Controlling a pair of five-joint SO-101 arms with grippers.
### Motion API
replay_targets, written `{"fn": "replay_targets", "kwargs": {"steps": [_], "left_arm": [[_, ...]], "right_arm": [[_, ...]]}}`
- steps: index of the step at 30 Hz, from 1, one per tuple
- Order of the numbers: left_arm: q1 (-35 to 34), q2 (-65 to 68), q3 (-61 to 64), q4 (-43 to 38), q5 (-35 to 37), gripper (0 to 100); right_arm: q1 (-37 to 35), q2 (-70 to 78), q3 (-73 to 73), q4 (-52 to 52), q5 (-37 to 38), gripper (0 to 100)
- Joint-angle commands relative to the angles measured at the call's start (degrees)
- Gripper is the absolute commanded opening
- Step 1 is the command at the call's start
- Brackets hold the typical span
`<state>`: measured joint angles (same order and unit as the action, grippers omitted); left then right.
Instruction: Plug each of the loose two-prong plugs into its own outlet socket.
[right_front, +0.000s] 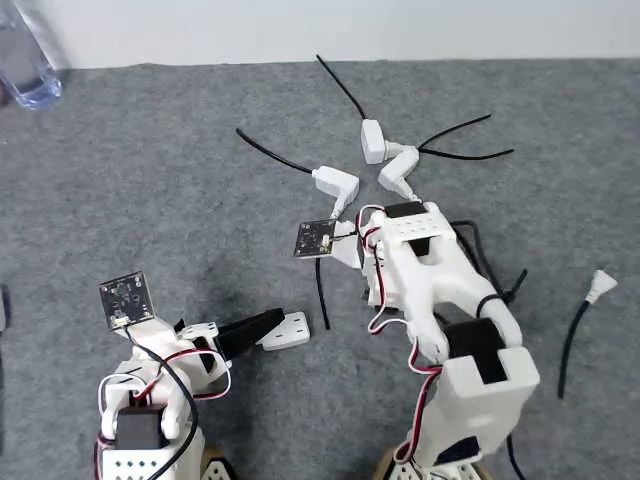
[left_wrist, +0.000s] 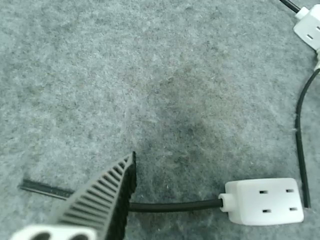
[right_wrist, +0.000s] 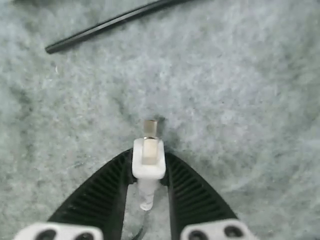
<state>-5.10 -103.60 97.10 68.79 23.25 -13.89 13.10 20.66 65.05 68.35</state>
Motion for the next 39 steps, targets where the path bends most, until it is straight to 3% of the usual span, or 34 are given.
{"fn": "replay_targets", "kwargs": {"steps": [1,12,19,25,28,31,34,39], "left_arm": [[0.1,-0.3,-0.7,0.4,-0.5,65],[0.1,-0.3,-0.7,0.4,-0.5,65],[0.1,-0.3,-0.7,0.4,-0.5,65],[0.1,-0.3,-0.7,0.4,-0.5,65],[0.1,-0.3,-0.7,0.4,-0.5,65],[0.1,-0.3,-0.7,0.4,-0.5,65],[0.1,-0.3,-0.7,0.4,-0.5,65],[0.1,-0.3,-0.7,0.4,-0.5,65]], "right_arm": [[1.7,-7.0,-1.3,1.0,-1.1,0.8],[5.8,-27.0,-1.2,1.5,-6.3,0.8],[10.2,-36.4,8.9,-13.4,-19.9,0.8],[9.9,-48.3,28.7,-30.7,-25.1,0.8],[9.3,-55.6,39.6,-37.8,-23.9,0.8],[6.8,-62.5,49.1,-38.4,-15.1,0.8],[4.0,-68.1,56.8,-35.4,-7.9,0.8],[1.3,-74.2,62.1,-27.6,-5.6,0.8]]}}
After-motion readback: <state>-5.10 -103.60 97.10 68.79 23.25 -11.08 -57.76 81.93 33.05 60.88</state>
